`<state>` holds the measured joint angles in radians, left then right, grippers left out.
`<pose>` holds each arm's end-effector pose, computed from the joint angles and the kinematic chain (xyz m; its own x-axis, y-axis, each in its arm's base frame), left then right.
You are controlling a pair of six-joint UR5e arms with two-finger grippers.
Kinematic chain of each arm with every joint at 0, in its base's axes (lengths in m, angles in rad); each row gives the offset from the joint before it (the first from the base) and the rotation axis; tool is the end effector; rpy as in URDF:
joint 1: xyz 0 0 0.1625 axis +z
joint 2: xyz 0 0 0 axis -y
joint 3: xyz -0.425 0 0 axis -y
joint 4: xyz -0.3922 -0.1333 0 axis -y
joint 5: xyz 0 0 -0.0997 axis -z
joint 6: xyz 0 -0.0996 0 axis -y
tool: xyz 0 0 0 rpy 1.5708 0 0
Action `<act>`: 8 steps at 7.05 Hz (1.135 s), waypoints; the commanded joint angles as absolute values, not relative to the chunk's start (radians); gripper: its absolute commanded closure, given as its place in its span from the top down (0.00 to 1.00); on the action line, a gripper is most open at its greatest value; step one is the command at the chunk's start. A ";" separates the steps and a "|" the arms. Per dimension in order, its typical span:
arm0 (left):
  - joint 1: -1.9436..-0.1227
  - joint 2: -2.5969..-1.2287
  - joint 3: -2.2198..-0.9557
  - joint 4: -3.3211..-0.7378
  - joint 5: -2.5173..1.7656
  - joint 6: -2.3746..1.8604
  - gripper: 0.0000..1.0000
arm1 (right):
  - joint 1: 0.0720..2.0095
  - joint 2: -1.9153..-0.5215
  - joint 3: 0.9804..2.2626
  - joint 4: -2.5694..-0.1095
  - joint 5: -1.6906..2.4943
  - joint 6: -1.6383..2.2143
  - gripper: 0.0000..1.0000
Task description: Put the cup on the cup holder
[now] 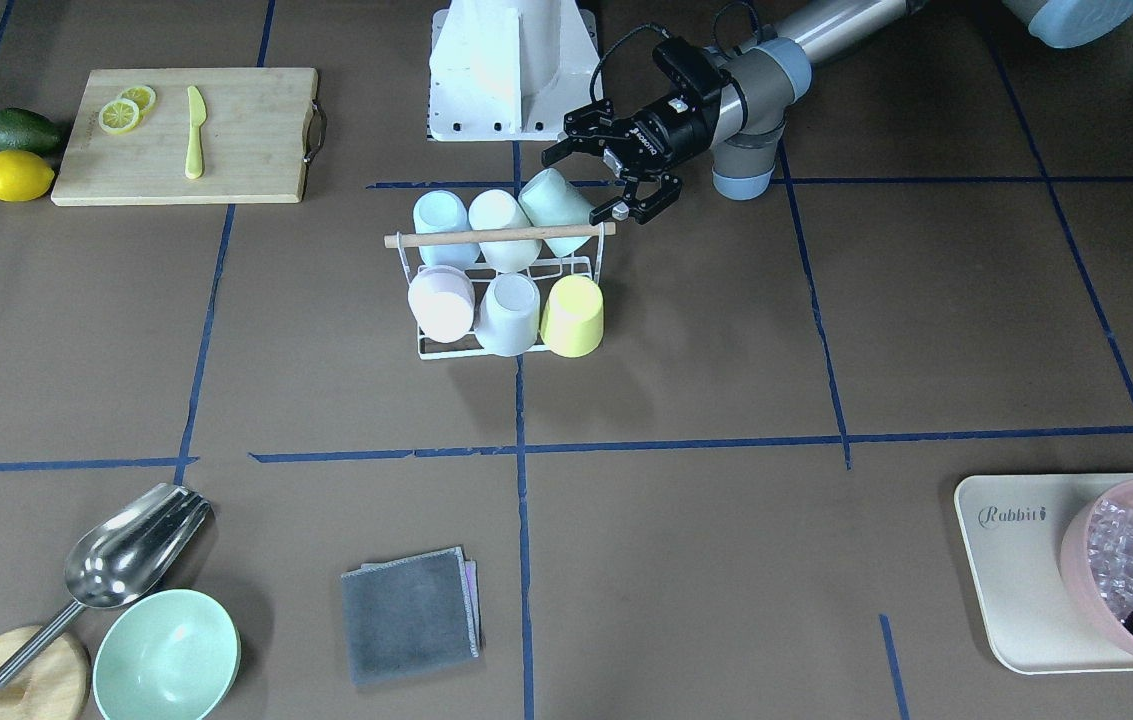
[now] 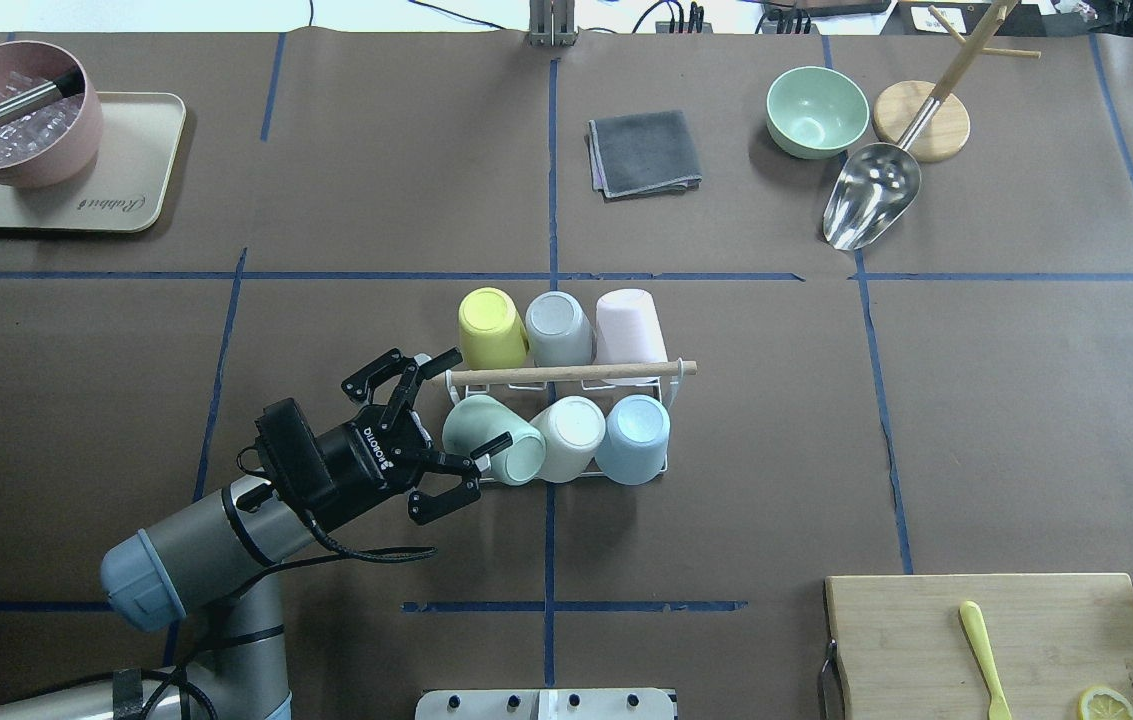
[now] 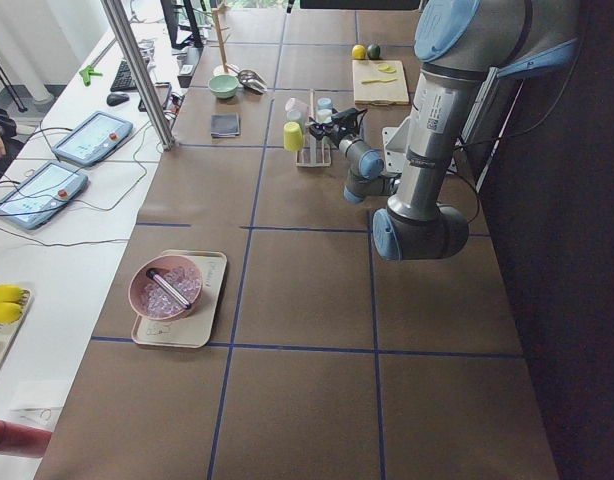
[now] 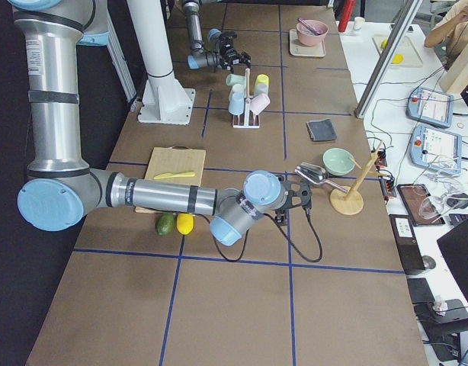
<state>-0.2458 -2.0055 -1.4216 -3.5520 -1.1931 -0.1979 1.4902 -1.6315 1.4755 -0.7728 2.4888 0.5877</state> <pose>0.5042 -0.3018 0.3016 0.3687 0.8471 -0.3827 0.7081 0.0108 0.7060 0.0155 -0.4805 0.6364 0.5077 0.0073 0.8615 -0.2608 0.9544 0.1456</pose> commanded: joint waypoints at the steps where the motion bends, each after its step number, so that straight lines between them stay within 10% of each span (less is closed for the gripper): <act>1: -0.256 -2.003 -1.455 -3.545 -1.195 -0.198 1.00 | 1.517 -1.649 1.502 -1.111 2.430 0.403 1.00; 8: -0.608 -1.908 -1.902 -2.653 -1.520 -0.342 1.00 | 1.600 -1.611 1.857 -1.904 2.074 0.009 1.00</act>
<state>-0.4929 -1.9138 -1.8632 -2.8667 -1.3709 -0.2987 1.6324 -1.6167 1.7434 -1.7668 2.2151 0.0130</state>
